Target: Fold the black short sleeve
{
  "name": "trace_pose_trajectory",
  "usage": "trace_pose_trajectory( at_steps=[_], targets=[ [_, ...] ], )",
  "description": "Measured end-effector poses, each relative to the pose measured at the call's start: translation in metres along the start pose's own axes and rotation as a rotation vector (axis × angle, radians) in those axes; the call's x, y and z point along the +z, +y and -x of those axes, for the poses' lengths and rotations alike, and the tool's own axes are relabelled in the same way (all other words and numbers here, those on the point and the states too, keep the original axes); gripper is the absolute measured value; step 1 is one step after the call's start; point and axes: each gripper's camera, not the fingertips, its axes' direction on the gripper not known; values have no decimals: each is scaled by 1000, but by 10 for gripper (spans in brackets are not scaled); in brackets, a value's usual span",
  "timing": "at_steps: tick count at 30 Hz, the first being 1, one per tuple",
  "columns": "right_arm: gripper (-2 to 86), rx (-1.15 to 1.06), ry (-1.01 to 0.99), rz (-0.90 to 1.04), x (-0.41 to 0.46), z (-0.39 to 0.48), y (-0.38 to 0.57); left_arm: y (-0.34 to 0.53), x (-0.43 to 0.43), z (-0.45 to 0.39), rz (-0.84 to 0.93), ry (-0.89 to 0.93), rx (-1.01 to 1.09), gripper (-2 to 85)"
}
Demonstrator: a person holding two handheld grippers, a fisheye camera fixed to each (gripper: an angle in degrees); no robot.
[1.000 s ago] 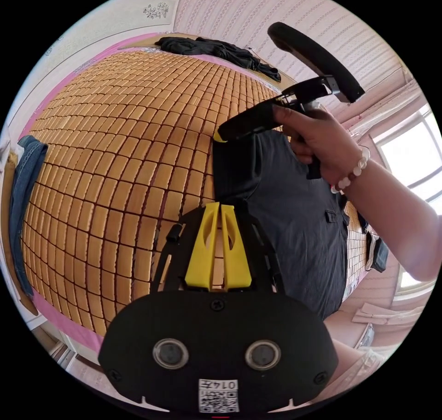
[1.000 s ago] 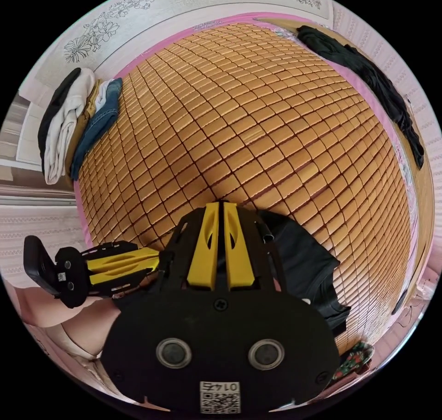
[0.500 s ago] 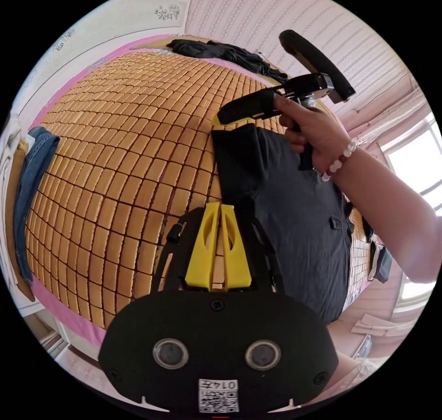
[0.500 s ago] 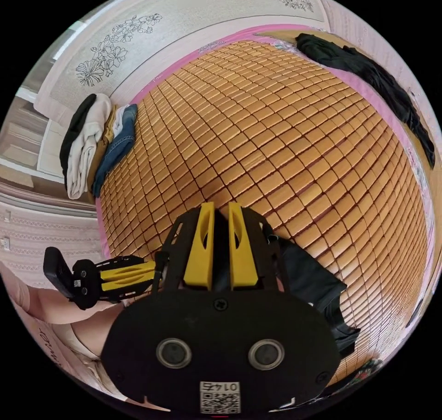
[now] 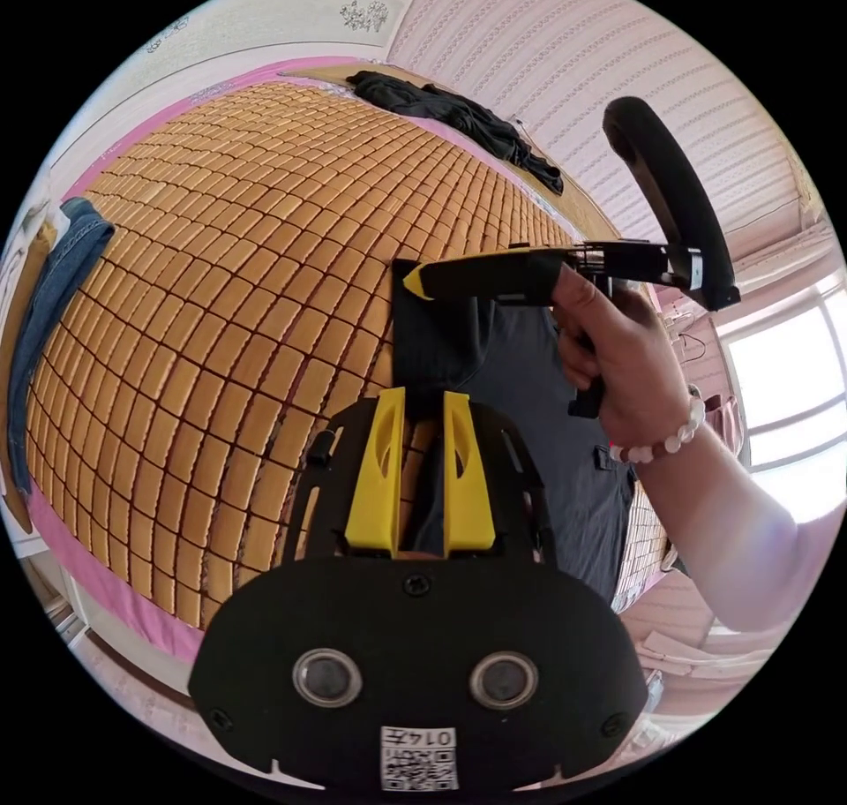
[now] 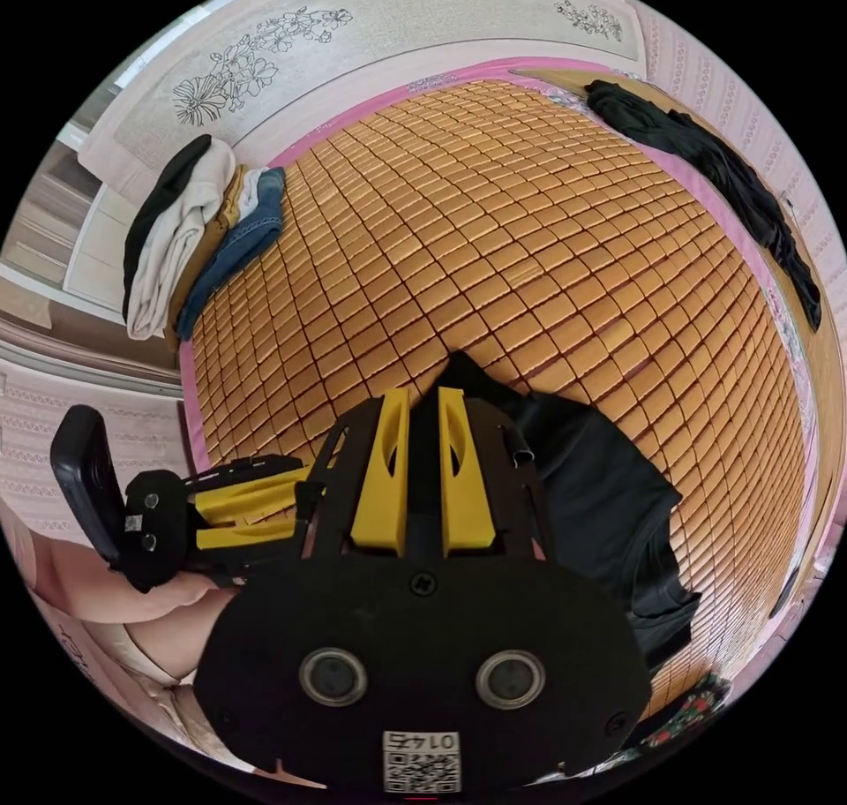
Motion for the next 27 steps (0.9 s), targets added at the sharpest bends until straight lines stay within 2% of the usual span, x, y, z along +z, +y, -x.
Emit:
trace_pose_trajectory(
  at_steps=[4,7,15,19,21,22,24,27],
  targets=[
    [26,-5,52,66,26,5,-16,1,23,-19,54,-69,48,68],
    [-1,34,101,29,17,0,-15,7,27,-30,42,-84,99,60],
    [-9,135,-120,-44,-29,-59,-3,34,30,-42,9,-94,125,11],
    [-9,199,-265,-278,-123,-95,55,63,7,-60,-131,-36,252,18],
    [-7,260,-278,-350,-158,-116,96,97,-16,-85,-240,-6,447,45],
    [-6,323,-268,-363,-170,-132,125,104,-19,-89,-239,0,476,52],
    [-3,436,-246,-316,-167,-160,163,120,-15,-94,-151,34,498,64],
    [5,575,-245,-184,-154,-196,201,134,-9,-90,-118,28,486,66]
  ],
)
